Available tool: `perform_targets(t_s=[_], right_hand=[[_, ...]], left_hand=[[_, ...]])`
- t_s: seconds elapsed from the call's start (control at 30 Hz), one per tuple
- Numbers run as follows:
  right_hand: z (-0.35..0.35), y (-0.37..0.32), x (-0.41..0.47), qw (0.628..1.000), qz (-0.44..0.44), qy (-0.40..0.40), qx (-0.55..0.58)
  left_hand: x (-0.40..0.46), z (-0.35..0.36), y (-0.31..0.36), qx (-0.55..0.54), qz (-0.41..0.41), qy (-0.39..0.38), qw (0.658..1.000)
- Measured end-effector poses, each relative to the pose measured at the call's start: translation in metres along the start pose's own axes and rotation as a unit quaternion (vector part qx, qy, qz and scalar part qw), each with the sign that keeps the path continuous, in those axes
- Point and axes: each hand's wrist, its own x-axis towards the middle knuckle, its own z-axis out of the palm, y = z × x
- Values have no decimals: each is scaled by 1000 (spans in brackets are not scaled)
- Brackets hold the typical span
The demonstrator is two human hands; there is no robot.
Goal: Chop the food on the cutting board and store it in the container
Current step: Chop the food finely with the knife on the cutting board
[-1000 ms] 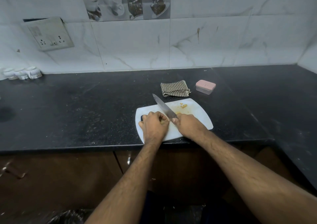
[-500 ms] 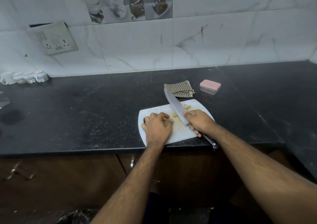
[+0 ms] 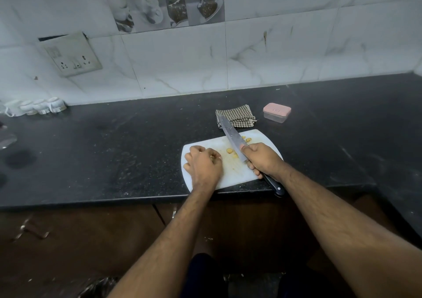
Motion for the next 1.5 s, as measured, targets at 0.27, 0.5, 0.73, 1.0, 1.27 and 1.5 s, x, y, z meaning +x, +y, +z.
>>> perform_targets(t_s=[0.27, 0.5, 0.73, 1.0, 1.27, 1.5], right_hand=[[0, 1, -1, 1000, -5, 0, 10], [0, 1, 0, 1000, -3, 4, 11], [1, 3, 1, 1000, -4, 9, 19], [1, 1, 2, 1000, -4, 13, 7], [3, 0, 1, 1000, -12, 19, -18], [4, -1, 0, 999, -13, 30, -39]], left_hand=[[6, -4, 2, 3, 9, 35, 999], [9, 2, 13, 18, 65, 28, 997], [19, 6, 26, 134, 141, -64, 979], [20, -1, 22, 124, 132, -65, 981], [-6, 2, 12, 114, 121, -58, 984], [-13, 10, 7, 115, 132, -31, 984]])
